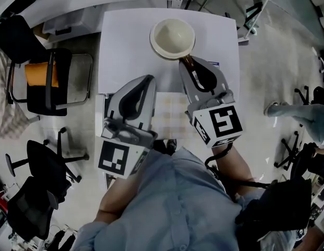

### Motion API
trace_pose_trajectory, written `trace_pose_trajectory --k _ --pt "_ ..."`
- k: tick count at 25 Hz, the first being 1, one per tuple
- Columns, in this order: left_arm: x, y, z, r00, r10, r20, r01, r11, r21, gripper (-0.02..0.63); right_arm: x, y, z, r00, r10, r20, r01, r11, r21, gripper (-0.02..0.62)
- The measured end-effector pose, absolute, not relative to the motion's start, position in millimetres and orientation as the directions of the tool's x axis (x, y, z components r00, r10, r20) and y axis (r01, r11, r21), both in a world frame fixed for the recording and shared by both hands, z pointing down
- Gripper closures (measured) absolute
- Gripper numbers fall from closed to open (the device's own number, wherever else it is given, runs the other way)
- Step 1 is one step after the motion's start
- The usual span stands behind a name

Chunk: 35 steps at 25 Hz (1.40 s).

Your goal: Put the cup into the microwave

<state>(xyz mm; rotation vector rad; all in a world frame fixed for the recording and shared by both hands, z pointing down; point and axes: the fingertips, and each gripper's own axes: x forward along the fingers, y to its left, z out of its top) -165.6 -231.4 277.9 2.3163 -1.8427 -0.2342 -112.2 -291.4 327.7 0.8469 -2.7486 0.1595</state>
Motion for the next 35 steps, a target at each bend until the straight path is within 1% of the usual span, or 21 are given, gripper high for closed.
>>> trace_pose_trajectory --k 5,9,20,29,35 --pt "-152 -212 275 0.226 -0.974 -0.002 -0.949 -0.221 0.223 0.601 -102 -273 320 -0.806 -0.527 0.268 -0.553 0.833 -0.026 0.546" --pt "-135 -185 265 0.213 -0.976 -0.041 -0.951 -0.217 0.218 0.601 -88 -245 314 -0.820 -0.511 0.256 -0.534 0.845 -0.021 0.546" --pt "-89 -108 260 0.212 -0.975 -0.069 -0.956 -0.221 0.191 0.601 -46 -163 313 -0.836 -0.491 0.245 -0.508 0.861 -0.006 0.546" --pt "-65 -54 267 0.217 -0.974 -0.060 -0.956 -0.224 0.191 0.601 -19 -107 331 -0.831 -0.491 0.262 -0.513 0.858 -0.017 0.546" --pt "-60 -41 278 0.231 -0.971 -0.062 -0.954 -0.238 0.181 0.601 -16 -88 355 -0.837 -0.479 0.265 -0.503 0.864 -0.030 0.546"
